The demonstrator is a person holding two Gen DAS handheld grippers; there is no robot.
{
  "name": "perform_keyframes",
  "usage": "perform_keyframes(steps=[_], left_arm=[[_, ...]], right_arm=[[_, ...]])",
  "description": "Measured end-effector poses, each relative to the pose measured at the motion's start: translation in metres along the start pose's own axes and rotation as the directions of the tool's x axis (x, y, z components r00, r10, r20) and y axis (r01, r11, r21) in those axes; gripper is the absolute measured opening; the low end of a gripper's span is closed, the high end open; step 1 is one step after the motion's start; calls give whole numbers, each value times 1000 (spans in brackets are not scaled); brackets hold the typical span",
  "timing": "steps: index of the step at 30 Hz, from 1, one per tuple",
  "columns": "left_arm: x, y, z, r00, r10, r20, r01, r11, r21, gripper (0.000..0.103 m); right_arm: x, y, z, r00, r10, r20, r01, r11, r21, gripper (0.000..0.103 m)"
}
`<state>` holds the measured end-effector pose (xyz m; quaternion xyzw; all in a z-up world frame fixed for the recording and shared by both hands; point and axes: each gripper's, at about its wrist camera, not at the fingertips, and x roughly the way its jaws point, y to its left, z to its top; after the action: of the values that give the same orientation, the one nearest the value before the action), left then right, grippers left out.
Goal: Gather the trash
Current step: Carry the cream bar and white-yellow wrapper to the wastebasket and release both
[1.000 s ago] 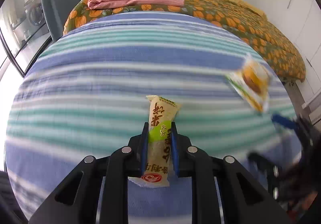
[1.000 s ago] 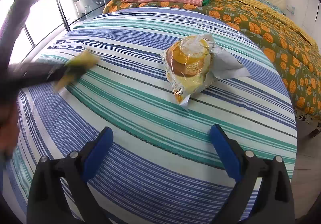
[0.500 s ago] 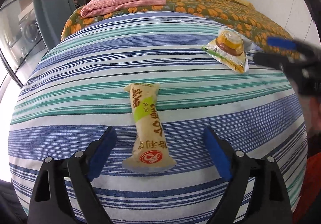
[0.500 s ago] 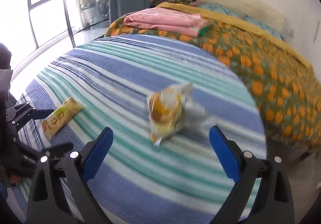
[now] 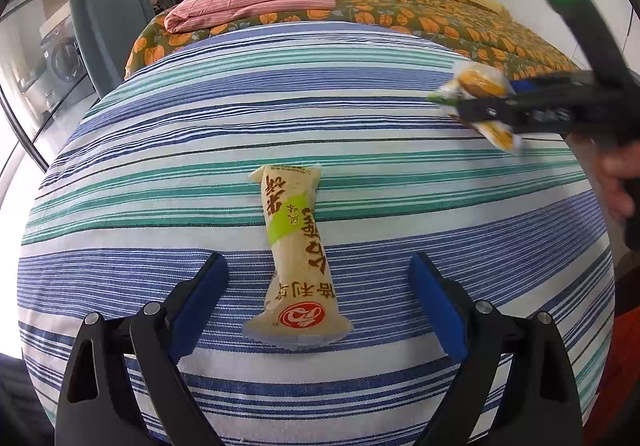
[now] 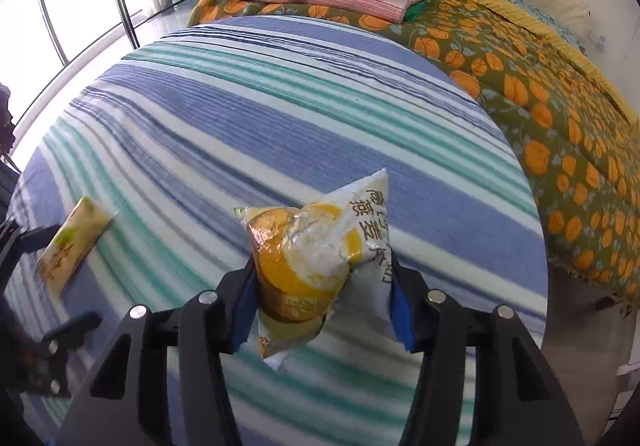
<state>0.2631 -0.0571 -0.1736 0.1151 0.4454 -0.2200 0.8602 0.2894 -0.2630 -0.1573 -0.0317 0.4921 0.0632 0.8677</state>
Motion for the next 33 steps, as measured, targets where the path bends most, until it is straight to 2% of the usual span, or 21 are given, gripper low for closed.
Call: perform_keyframes(steps=[5,8,11,12,13,15,16,23,26,29,33], left_arm=[[0,4,0,1000,3,1,-3,1000,-10,92],[-2,12,3,1000,-23,7,23,999,-31,92],[-2,24,10,999,-38,12,39,996,-85,76],[-2,23,11,999,-36,9,37,995,-90,66],[-2,22,12,999,-32,6,32,996,-84,60],[-2,16,14,1000,-31,3,31,998,-60,28],[-2,12,14,1000,-29,1,29,998,-47,21],[-27,-19,2,988,-152,33,154,986,-58,17],[-49,-51,-3,971,-232,60,235,971,-46,17],[-70,-99,-7,948,-309,78,310,951,3,17],[-86,-161,-9,918,-390,75,386,920,65,17]], right_arm=[[-38,3,-42,998,64,9,-64,998,19,53],[-59,3,-66,997,79,27,-80,996,46,53],[-70,0,-84,995,93,33,-96,991,98,53],[-70,-1,-88,995,97,32,-100,989,113,53],[-71,-1,-92,995,95,36,-99,987,129,53],[-71,-2,-96,994,102,42,-107,982,153,53],[-71,-3,-99,992,114,53,-122,976,179,53],[-95,-6,-115,971,204,123,-230,937,263,53],[-113,-20,-131,962,225,155,-263,916,304,53],[-134,-45,-154,957,220,189,-275,892,358,53],[-164,-87,-198,965,144,220,-229,870,437,53]])
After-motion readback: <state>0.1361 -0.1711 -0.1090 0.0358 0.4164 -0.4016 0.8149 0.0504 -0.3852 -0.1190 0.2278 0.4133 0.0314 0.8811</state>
